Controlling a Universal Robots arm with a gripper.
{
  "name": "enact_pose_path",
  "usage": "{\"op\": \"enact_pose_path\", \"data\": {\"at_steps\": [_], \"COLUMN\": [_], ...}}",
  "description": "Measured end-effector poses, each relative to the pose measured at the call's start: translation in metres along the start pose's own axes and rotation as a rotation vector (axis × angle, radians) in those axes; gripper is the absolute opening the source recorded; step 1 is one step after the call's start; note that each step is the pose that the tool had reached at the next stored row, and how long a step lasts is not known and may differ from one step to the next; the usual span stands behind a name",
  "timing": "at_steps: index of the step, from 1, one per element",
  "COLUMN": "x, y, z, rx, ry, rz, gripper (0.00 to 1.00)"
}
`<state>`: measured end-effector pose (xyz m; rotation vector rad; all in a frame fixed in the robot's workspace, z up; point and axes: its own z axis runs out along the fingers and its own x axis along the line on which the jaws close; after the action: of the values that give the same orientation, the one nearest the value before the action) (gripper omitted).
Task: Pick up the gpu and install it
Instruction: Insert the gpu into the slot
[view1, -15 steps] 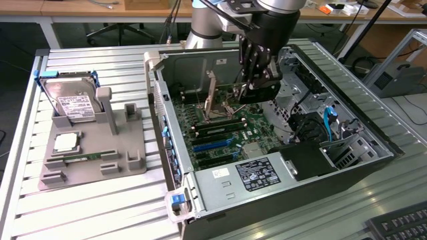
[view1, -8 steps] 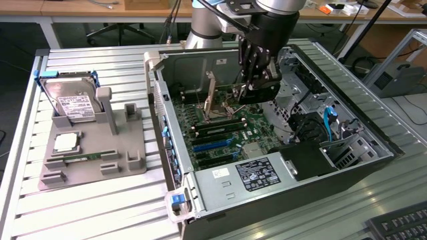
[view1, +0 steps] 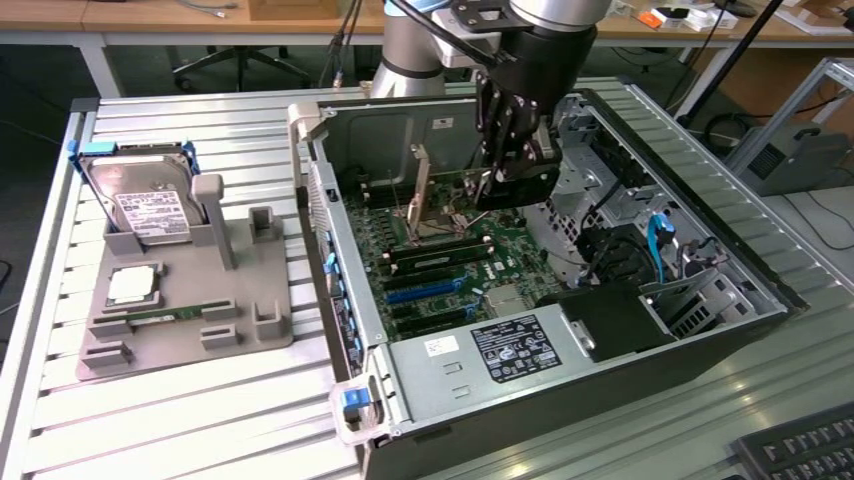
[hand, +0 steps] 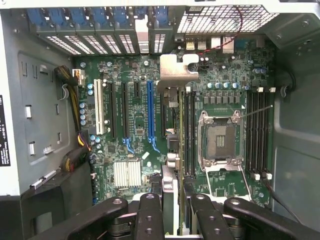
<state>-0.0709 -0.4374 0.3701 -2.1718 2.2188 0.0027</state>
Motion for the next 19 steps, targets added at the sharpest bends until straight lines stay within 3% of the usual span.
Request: {"op": "enact_pose_path", "data": {"at_steps": [19], "x": [0.0016], "y": [0.0017], "z": [0.0031], "rx": [-0.0001], "ry": [0.0], "rz": [0.0], "gripper": [0.27]}}
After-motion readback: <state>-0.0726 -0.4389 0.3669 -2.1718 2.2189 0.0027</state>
